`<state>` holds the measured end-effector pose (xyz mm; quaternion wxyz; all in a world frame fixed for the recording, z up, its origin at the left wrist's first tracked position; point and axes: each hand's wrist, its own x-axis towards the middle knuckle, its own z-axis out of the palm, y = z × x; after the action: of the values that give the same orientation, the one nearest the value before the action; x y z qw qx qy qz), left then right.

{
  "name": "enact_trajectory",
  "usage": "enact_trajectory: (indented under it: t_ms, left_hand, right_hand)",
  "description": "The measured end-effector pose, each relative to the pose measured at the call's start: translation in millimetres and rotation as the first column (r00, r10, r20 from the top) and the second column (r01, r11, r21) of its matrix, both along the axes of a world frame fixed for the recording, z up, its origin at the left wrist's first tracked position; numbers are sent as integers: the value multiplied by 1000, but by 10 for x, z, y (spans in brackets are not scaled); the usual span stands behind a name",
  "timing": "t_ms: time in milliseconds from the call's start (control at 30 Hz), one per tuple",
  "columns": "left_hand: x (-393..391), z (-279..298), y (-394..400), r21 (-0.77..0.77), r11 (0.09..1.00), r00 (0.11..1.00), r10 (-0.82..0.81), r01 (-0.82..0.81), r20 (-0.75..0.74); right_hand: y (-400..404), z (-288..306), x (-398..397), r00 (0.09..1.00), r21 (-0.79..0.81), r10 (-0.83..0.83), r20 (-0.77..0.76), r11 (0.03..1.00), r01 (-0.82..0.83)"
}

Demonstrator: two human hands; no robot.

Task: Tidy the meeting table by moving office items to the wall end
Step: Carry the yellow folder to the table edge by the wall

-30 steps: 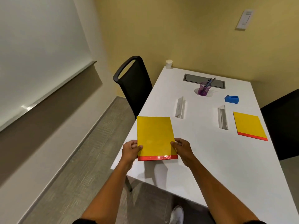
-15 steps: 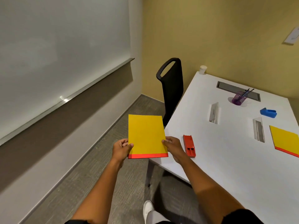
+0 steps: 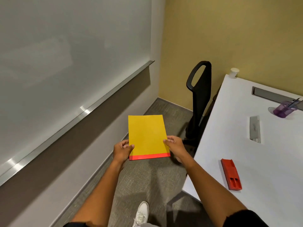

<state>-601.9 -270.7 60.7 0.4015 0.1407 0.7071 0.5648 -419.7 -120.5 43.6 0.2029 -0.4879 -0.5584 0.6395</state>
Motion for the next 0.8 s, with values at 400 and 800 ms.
enact_trajectory:
  t_ms: [400,800]
  left_hand:
    - [-1403,349,1580,-8,995,993,-95,95,-68]
    - [-2574,418,3920,29,948,948,-315,316,-40]
  right_hand:
    - [1379,210,-1270,994,39,-108,-24,993,109]
    - [3175,367,-2166,935,105,-349,-64,929,354]
